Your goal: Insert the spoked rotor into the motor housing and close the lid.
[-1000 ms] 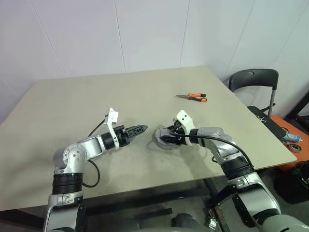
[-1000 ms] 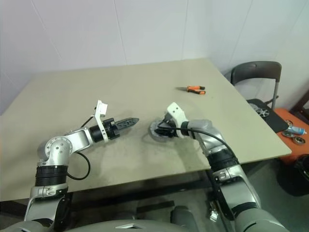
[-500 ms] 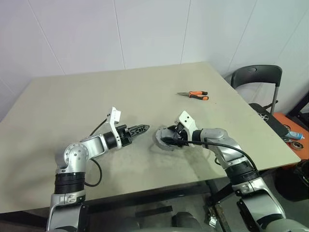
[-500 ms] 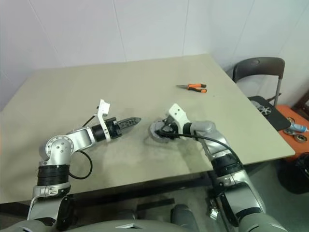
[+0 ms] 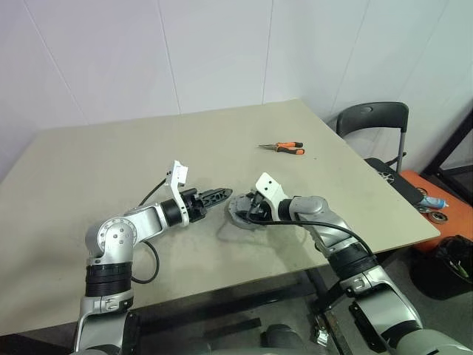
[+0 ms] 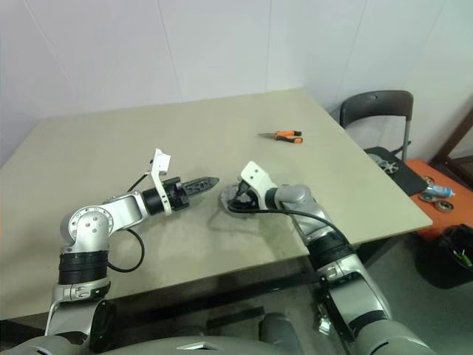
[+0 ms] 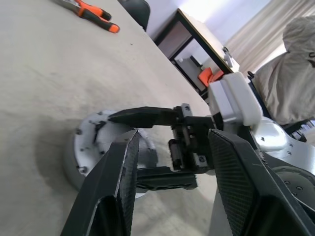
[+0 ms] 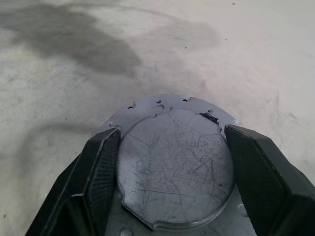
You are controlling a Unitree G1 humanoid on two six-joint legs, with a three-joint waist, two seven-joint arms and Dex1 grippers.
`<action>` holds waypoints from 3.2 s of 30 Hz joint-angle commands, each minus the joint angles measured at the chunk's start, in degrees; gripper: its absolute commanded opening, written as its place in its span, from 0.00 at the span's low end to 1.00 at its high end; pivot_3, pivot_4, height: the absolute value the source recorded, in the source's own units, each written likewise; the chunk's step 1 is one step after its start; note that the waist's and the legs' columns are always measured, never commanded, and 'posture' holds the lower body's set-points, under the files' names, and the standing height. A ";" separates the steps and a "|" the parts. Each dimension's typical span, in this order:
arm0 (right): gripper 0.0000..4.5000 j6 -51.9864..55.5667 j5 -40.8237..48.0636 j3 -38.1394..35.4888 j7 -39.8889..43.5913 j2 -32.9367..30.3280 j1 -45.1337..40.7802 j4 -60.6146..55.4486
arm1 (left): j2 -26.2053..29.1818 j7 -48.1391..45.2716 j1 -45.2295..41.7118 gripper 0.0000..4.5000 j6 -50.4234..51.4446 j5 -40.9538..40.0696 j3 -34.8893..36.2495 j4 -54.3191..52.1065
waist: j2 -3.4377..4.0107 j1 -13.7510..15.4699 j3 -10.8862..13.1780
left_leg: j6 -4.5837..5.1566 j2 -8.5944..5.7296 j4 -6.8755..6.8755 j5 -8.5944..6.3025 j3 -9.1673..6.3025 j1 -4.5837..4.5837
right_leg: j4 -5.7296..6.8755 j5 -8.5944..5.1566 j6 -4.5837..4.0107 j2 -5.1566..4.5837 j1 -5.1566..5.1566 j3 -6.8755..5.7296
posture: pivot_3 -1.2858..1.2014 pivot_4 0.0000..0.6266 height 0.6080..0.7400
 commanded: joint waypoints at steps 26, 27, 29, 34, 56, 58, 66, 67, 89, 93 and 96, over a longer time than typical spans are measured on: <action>0.67 7.21 -3.29 5.40 3.62 -2.74 3.93 8.06 | 0.81 -1.28 -0.83 0.53 -1.66 -0.45 0.18 0.11 | 0.21 1.43 -0.28 | 0.04 -0.12 -0.12 -0.27 -0.17 0.30 | -0.27 -0.13 0.05 -0.09 -0.08 -0.22 | 0.52 0.00 1.00; 0.67 8.43 -1.17 4.70 5.87 -2.55 4.40 6.19 | 0.83 -1.29 -0.66 0.53 -1.65 -0.46 0.21 -0.10 | 0.46 1.20 -0.29 | 0.04 0.02 -0.02 -0.28 -0.29 0.11 | -0.76 -0.13 0.05 -0.09 -0.07 -0.59 | 0.52 0.00 1.00; 0.67 10.30 0.33 2.48 5.87 -2.40 4.24 6.12 | 0.89 -1.35 -0.32 0.53 -1.72 -0.45 0.24 -0.41 | 0.69 0.99 -0.38 | 0.05 0.14 0.16 -0.28 -0.37 -0.54 | -1.23 -0.13 0.06 -0.16 -0.10 -0.96 | 0.52 0.00 1.00; 0.67 8.15 1.19 -2.19 5.22 -3.64 1.19 14.21 | 1.38 -1.75 -0.09 0.53 -2.11 -0.37 0.53 0.02 | 0.02 1.20 -0.37 | 0.41 -0.26 -0.18 -0.32 -0.33 0.28 | -0.47 0.01 0.09 -0.50 -0.21 -0.68 | 0.52 0.00 1.00; 0.67 -3.56 -0.06 -1.93 0.39 -2.98 6.29 1.84 | 1.79 -2.66 -0.42 0.53 -2.41 0.00 -0.25 1.18 | -0.29 1.63 0.36 | 0.25 -0.29 -0.61 -0.32 -0.10 0.26 | 0.01 0.15 0.00 -0.39 -0.76 -0.25 | 0.52 0.00 1.00; 0.67 -4.85 -2.00 -0.56 -0.18 -3.69 6.07 3.22 | 1.85 -2.72 -0.26 0.53 -2.45 0.05 -0.33 1.08 | -0.29 1.44 0.36 | 0.25 -0.30 -0.62 -0.32 -0.10 0.25 | 0.00 0.15 0.00 -0.40 -0.76 -0.24 | 0.52 0.00 1.00; 0.67 1.52 -0.44 -2.31 -2.44 -1.61 4.23 9.12 | 1.92 -3.23 0.82 0.53 -3.36 0.65 -0.97 0.59 | -0.33 1.37 0.34 | 0.25 -0.30 -0.58 -0.32 -0.11 0.35 | 0.02 0.14 -0.02 -0.39 -0.47 -0.23 | 0.52 0.00 1.00; 0.67 1.58 -0.81 -1.82 -2.12 -1.79 4.43 9.11 | 2.16 -3.84 1.14 0.53 -4.00 1.49 -1.97 0.58 | -0.33 1.35 0.34 | 0.25 -0.29 -0.57 -0.32 -0.12 0.36 | 0.01 0.14 -0.03 -0.37 -0.39 -0.24 | 0.52 0.00 1.00; 0.67 0.94 -1.15 1.45 8.32 -8.51 4.65 7.30 | 1.42 -4.47 -0.36 0.53 -5.04 2.54 -2.26 2.44 | -0.31 4.36 0.27 | 0.46 -0.36 -0.63 -0.44 -0.15 0.26 | -0.38 0.14 0.03 -0.43 -0.54 -0.23 | 0.52 0.00 1.00; 0.67 1.22 -1.34 2.13 7.78 -7.99 5.27 6.55 | 1.52 -4.14 -0.32 0.53 -4.84 2.70 -2.69 1.96 | -0.32 4.31 0.26 | 0.46 -0.35 -0.61 -0.44 -0.15 0.30 | -0.37 0.13 0.02 -0.42 -0.49 -0.24 | 0.52 0.00 1.00; 0.67 1.45 -1.54 2.32 7.25 -7.80 5.64 6.10 | 1.46 -4.54 -0.55 0.53 -5.28 3.21 -3.31 2.47 | -0.32 4.20 0.25 | 0.46 -0.35 -0.61 -0.44 -0.14 0.32 | -0.37 0.13 0.02 -0.42 -0.48 -0.24 | 0.52 0.00 1.00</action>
